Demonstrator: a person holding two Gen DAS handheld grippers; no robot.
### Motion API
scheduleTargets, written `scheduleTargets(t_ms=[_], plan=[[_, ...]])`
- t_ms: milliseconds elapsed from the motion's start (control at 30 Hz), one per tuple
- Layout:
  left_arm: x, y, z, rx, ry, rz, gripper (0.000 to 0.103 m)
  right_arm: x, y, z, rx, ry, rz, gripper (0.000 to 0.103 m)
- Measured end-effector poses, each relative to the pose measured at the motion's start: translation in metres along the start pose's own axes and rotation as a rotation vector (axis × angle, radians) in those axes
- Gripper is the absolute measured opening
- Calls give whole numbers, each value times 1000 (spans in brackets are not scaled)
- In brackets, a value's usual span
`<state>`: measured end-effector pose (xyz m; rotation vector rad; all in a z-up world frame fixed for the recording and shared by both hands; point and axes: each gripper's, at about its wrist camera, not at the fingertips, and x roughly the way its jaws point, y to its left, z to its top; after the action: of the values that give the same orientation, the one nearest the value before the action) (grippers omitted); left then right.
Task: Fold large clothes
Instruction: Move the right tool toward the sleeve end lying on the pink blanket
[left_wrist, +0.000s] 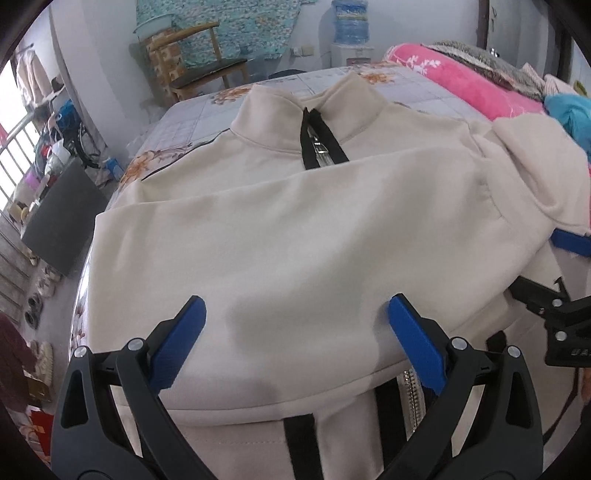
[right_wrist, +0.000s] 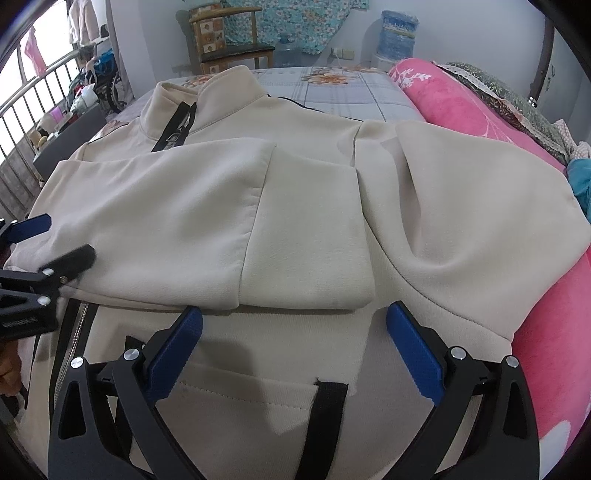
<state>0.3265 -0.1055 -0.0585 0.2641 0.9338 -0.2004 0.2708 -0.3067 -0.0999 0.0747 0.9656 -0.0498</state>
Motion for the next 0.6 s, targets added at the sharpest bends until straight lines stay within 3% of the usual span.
scheduleTargets(t_ms=[233,367,500,600], plan=[[1,0,-4,-5,-22,2,96,-7,-5,-1,-42,11,46,97],[1,2,-7,-13,-41,-6,96,-37,-29,0,-5,-38,94,97],[3,5,-8,-38,-38,-34,96,-77,-89,4,74,-107,57,97],[5,11,-9,-67,-28,-65,96,-91,-163,10,222,-122,50,97]])
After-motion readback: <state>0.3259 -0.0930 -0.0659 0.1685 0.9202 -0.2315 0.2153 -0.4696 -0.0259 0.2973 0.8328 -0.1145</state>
